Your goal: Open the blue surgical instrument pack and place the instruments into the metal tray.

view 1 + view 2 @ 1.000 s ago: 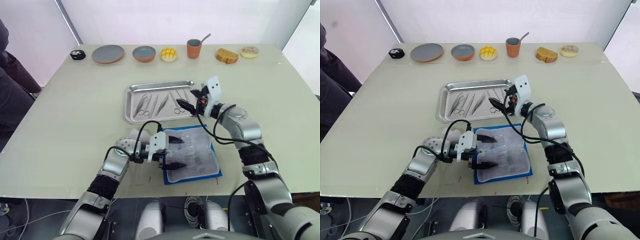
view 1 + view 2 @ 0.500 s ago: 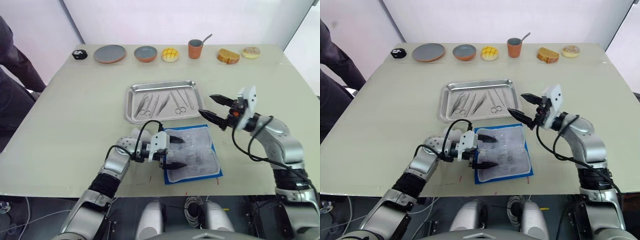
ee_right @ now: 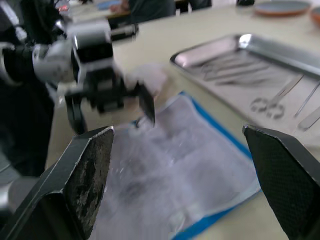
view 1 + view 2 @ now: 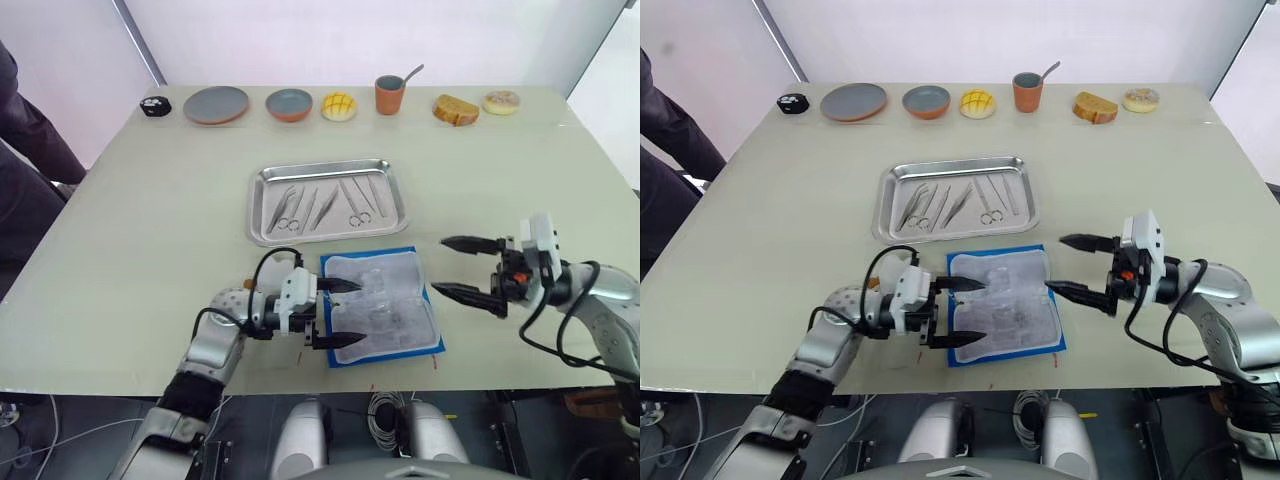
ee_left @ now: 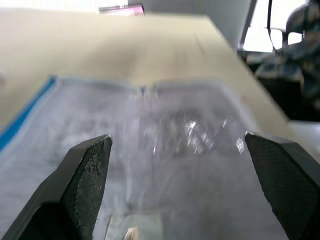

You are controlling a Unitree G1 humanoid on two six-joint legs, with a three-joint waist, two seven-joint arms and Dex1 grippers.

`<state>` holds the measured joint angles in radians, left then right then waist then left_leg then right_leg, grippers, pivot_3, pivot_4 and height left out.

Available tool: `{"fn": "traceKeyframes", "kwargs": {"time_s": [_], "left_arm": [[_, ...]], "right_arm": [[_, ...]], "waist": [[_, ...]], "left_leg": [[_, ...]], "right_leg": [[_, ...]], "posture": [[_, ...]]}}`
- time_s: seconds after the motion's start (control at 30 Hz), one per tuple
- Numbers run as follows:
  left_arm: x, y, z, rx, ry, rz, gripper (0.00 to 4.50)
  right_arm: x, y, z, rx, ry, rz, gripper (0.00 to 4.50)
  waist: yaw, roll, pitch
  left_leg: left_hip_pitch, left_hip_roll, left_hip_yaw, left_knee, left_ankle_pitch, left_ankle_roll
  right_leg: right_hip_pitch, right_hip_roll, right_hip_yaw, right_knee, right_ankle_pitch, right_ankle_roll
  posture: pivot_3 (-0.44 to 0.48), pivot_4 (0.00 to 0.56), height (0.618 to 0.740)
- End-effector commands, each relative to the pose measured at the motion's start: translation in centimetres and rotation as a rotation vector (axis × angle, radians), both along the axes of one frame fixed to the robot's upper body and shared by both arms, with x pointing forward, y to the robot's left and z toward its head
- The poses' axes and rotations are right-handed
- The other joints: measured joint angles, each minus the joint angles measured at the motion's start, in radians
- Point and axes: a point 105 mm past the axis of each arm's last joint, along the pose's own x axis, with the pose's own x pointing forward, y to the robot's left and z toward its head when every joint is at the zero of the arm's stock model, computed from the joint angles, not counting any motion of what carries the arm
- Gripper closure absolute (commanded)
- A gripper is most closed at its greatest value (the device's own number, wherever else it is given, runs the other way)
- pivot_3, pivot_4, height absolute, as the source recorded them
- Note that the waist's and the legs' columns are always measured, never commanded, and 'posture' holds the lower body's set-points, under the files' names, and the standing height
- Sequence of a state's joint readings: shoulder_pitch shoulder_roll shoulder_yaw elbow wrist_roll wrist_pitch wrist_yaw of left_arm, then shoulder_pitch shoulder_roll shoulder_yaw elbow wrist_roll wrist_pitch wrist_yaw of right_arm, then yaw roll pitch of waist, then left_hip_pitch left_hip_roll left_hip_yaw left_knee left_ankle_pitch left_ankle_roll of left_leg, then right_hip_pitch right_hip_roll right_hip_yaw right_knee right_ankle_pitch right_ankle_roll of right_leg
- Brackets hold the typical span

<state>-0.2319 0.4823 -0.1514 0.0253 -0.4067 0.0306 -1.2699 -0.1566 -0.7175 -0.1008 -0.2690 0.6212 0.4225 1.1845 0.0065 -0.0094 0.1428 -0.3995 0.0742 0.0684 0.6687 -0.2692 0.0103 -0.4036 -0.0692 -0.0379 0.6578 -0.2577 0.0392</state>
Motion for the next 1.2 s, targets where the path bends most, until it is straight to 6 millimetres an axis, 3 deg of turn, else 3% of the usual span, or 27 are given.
{"fn": "traceKeyframes", "kwargs": {"time_s": [0.03,0.13,0.27,0.57,0.83,1.03,1.2], "left_arm": [[-0.1,0.3,2.8,-0.077,0.000,0.021,0.00],[-0.6,1.6,4.8,-0.109,0.032,0.082,0.00],[-0.5,3.9,5.8,-0.124,0.073,0.218,0.00],[-1.7,8.6,5.5,-0.103,0.144,0.495,0.00],[-3.4,13.9,2.7,-0.088,0.250,0.776,0.00],[-5.2,17.4,0.3,-0.042,0.268,0.918,0.00],[-6.5,18.5,-1.2,0.000,0.298,0.950,0.00]], "right_arm": [[-0.8,-0.9,1.2,-0.014,-0.074,0.018,0.07],[-1.4,-2.2,1.2,-0.030,-0.077,-0.007,0.07],[-2.5,-4.3,1.5,-0.055,-0.072,-0.044,0.07],[-5.0,-9.3,1.5,-0.128,-0.048,-0.152,0.07],[-6.1,-12.9,0.7,-0.144,-0.024,-0.322,0.07],[-7.1,-13.8,-0.4,-0.146,-0.003,-0.390,0.07],[-7.3,-13.8,-1.0,-0.146,-0.003,-0.404,0.07]], "waist": [[0.004,-0.001,0.001],[0.005,-0.004,0.004],[0.006,-0.005,0.005],[0.007,-0.007,0.008],[0.007,-0.008,0.008],[0.007,-0.008,0.008],[0.007,-0.008,0.008]], "left_leg": [[0.000,0.000,0.000,0.000,0.000,0.000],[0.000,0.000,0.000,0.000,0.000,0.000],[0.000,0.000,0.000,0.000,0.000,0.000],[0.001,0.000,0.000,0.000,0.000,0.000],[0.001,0.000,0.001,-0.001,0.000,0.000],[0.002,0.000,0.001,-0.001,0.000,0.000],[0.002,0.000,0.001,-0.001,0.000,0.000]], "right_leg": [[0.000,0.000,0.000,0.000,0.000,0.000],[0.000,0.000,0.000,0.000,0.000,0.000],[0.000,0.000,0.000,0.000,0.000,0.000],[0.000,0.000,0.000,-0.001,0.000,0.000],[0.000,0.000,0.001,-0.001,0.000,0.000],[0.000,0.000,0.001,-0.001,-0.001,-0.001],[0.000,0.000,0.001,-0.001,-0.002,-0.002]], "posture": [[0.000,0.150,0.740],[0.000,0.150,0.740],[0.000,0.150,0.740],[0.000,0.150,0.740],[0.000,0.150,0.740],[0.000,0.150,0.740],[0.000,0.150,0.740]]}}
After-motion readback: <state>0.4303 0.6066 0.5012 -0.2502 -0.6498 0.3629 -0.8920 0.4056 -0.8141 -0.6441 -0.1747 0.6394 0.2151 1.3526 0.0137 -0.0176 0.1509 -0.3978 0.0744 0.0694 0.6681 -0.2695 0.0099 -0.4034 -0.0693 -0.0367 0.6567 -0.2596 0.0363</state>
